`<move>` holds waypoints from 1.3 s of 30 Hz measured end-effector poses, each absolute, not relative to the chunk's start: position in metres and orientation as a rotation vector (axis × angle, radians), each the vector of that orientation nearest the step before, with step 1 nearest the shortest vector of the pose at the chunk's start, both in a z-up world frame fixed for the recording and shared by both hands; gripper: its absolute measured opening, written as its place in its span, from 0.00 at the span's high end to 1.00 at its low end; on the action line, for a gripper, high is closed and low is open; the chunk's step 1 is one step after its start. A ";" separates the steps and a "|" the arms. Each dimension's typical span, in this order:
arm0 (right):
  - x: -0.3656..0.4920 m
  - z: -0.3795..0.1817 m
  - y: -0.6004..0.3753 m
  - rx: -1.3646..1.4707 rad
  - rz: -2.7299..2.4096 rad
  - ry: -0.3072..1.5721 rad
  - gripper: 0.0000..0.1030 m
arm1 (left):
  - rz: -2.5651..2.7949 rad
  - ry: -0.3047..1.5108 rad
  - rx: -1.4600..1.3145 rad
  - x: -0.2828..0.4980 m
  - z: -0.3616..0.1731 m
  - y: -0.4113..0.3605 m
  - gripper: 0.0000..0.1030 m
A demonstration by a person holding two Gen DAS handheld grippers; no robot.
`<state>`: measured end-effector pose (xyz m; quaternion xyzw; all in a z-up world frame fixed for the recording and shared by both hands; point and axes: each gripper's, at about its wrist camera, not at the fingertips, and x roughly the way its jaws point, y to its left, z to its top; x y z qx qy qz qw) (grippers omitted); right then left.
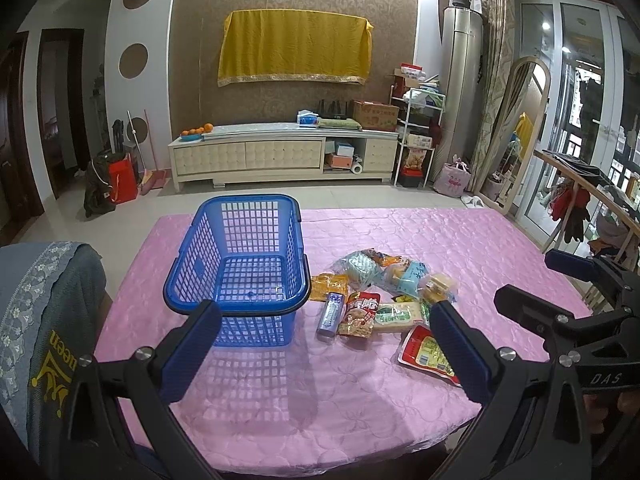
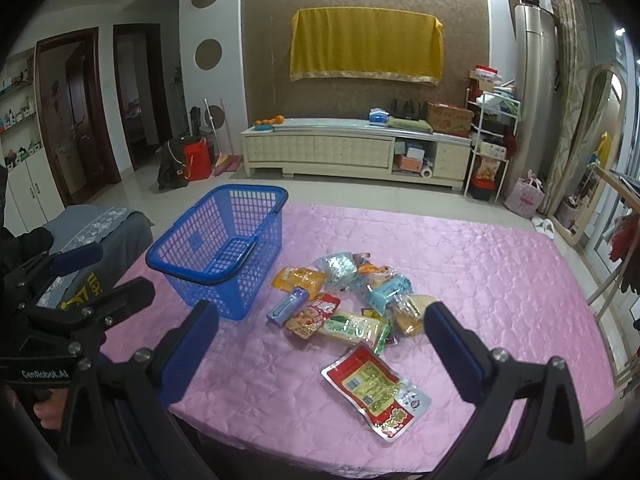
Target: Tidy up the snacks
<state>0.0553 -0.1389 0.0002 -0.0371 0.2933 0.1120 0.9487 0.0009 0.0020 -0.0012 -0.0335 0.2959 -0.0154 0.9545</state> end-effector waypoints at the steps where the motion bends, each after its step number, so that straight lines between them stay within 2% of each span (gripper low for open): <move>1: 0.056 0.001 -0.139 -0.080 0.228 0.601 0.00 | -0.031 0.601 -0.068 0.001 -0.001 0.002 0.00; 9: 0.056 0.000 -0.139 -0.088 0.223 0.589 0.00 | -0.032 0.596 -0.070 0.000 -0.001 0.002 0.00; 20: 0.062 0.005 -0.142 -0.149 0.189 0.693 0.00 | -0.037 0.606 -0.077 0.000 0.000 0.004 0.00; 28: 0.076 0.001 -0.166 -0.084 0.185 0.648 0.00 | -0.067 0.634 -0.053 0.014 -0.002 -0.003 0.00; 34: 0.093 -0.010 -0.184 -0.030 0.237 0.708 0.00 | -0.101 0.673 -0.043 0.031 -0.012 -0.014 0.00; 39: 0.107 -0.029 -0.191 -0.097 0.298 0.775 0.00 | -0.129 0.735 -0.042 0.046 -0.031 -0.025 0.00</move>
